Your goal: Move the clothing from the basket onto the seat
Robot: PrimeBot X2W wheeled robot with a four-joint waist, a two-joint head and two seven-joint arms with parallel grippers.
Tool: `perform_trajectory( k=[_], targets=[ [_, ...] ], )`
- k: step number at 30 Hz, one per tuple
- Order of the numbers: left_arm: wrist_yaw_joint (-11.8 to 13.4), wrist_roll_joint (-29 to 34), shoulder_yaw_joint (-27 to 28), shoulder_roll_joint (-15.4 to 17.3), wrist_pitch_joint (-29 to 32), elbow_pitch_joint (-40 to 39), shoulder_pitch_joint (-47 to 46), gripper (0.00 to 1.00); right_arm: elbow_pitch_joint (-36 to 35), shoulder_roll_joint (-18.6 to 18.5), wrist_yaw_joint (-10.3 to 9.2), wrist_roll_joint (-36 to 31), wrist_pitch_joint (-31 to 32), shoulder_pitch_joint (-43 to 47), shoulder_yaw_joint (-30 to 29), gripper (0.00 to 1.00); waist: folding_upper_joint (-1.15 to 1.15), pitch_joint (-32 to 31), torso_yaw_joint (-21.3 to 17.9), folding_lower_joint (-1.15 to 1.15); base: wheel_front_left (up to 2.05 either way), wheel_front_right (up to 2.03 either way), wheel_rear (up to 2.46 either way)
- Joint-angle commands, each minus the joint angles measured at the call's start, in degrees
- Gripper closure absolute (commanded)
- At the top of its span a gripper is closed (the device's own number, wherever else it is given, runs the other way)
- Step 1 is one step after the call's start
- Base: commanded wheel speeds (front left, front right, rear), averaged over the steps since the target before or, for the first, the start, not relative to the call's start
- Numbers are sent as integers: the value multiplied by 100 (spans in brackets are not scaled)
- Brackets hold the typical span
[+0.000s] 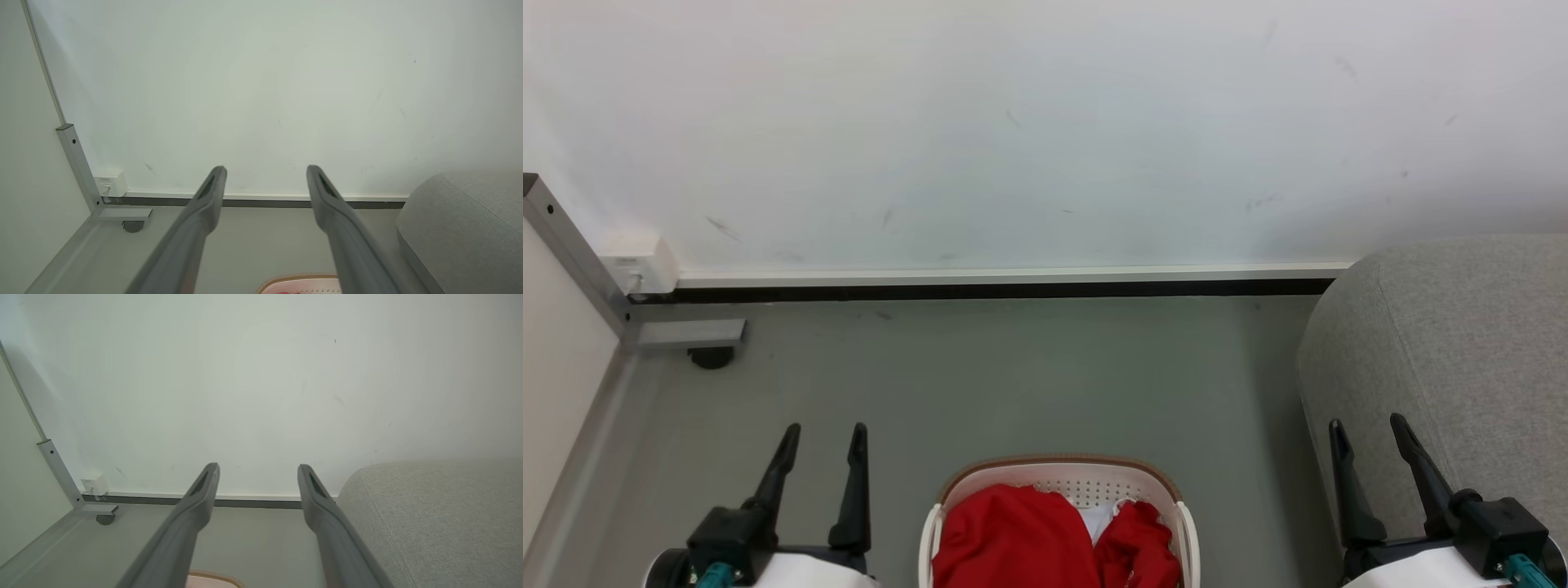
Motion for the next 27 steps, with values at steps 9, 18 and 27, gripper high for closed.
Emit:
perform_trajectory(
  k=[9,18,27],
  targets=[
    [-13,487,-2,15,-135,-38,26,0,-27,-48,-12,-370,-139,-93,43,0,0,18,-4,0,0,0,0],
    [-51,476,35,-8,-138,4,22,0,-18,-47,-12,-392,-139,-86,49,0,0,22,-5,0,0,0,0],
    [-70,439,79,-25,-138,17,17,0,-28,-46,-12,-346,-139,-95,75,0,0,51,-36,0,0,0,0]
  ],
)
